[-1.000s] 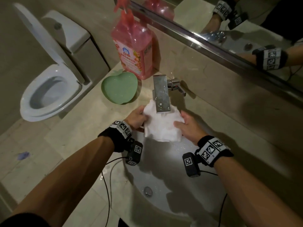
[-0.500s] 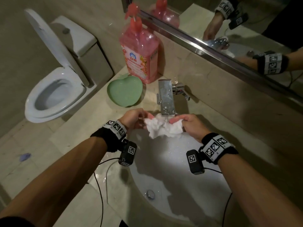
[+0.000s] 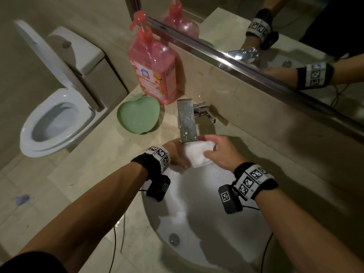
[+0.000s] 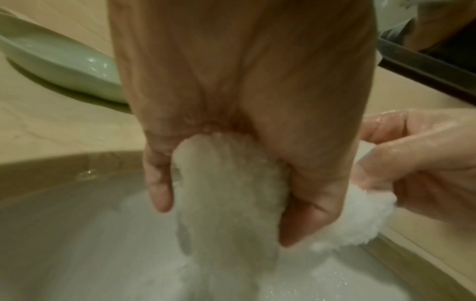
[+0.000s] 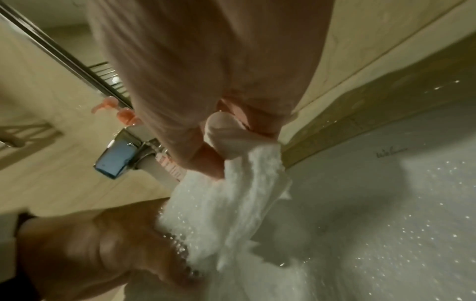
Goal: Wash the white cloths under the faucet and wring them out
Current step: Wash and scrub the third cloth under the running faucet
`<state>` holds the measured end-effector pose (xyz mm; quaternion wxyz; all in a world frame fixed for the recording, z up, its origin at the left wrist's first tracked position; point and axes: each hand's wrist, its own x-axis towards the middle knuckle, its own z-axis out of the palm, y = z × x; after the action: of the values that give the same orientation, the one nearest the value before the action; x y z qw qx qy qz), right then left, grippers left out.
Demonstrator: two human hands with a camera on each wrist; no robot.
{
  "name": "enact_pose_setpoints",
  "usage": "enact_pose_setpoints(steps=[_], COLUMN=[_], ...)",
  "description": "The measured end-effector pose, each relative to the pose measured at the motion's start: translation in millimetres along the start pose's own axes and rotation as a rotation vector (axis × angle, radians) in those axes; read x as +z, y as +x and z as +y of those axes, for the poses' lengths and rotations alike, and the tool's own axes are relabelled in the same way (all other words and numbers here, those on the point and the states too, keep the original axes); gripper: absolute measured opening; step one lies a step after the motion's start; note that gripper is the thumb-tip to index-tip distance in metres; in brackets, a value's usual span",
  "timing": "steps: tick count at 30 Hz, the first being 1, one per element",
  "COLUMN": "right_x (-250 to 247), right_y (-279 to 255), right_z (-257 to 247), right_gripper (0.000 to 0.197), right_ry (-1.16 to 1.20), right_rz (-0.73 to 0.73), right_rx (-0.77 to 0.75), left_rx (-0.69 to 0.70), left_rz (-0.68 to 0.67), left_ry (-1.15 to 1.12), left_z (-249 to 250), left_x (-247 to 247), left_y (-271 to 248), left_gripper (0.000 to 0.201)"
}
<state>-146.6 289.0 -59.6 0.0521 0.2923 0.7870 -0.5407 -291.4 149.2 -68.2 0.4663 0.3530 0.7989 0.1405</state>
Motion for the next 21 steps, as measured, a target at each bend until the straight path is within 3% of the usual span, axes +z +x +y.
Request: enact_pose_setpoints(steps=[5, 7, 10, 12, 14, 17, 19, 21], right_x=[-2.0, 4.5, 21.1, 29.8, 35.3, 40.2, 45.0, 47.6], right_y=[1.4, 4.5, 11.3, 16.2, 20.7, 29.6, 33.5, 35.2], right_z=[5.0, 6.2, 5.7, 2.9, -1.9, -7.3, -6.6, -3.1], right_gripper=[0.037, 0.052, 0.085, 0.080, 0.062, 0.043, 0.041, 0.027], right_ry=[0.068, 0.124, 0.304, 0.326, 0.185, -0.235, -0.521, -0.685], right_rz=[-0.104, -0.176, -0.269, -0.281, -0.248, -0.186, -0.159, -0.125], right_rx=[0.101, 0.168, 0.291, 0.295, 0.247, 0.140, 0.053, -0.023], left_rx=[0.168, 0.186, 0.262, 0.306, 0.248, 0.076, 0.022, 0.042], left_rz=[0.107, 0.150, 0.180, 0.213, 0.230, 0.180, 0.136, 0.111], left_ry=[0.124, 0.116, 0.132, 0.184, 0.315, 0.547, 0.535, 0.537], left_z=[1.3, 2.2, 8.7, 11.6, 12.0, 12.8, 14.8, 12.0], left_x=[-0.1, -0.2, -1.9, -3.7, -3.4, 2.0, 6.1, 13.7], left_y=[-7.9, -11.4, -16.3, -18.8, -15.8, -5.2, 6.6, 17.0], left_gripper=[0.042, 0.019, 0.026, 0.029, 0.029, 0.034, 0.031, 0.030])
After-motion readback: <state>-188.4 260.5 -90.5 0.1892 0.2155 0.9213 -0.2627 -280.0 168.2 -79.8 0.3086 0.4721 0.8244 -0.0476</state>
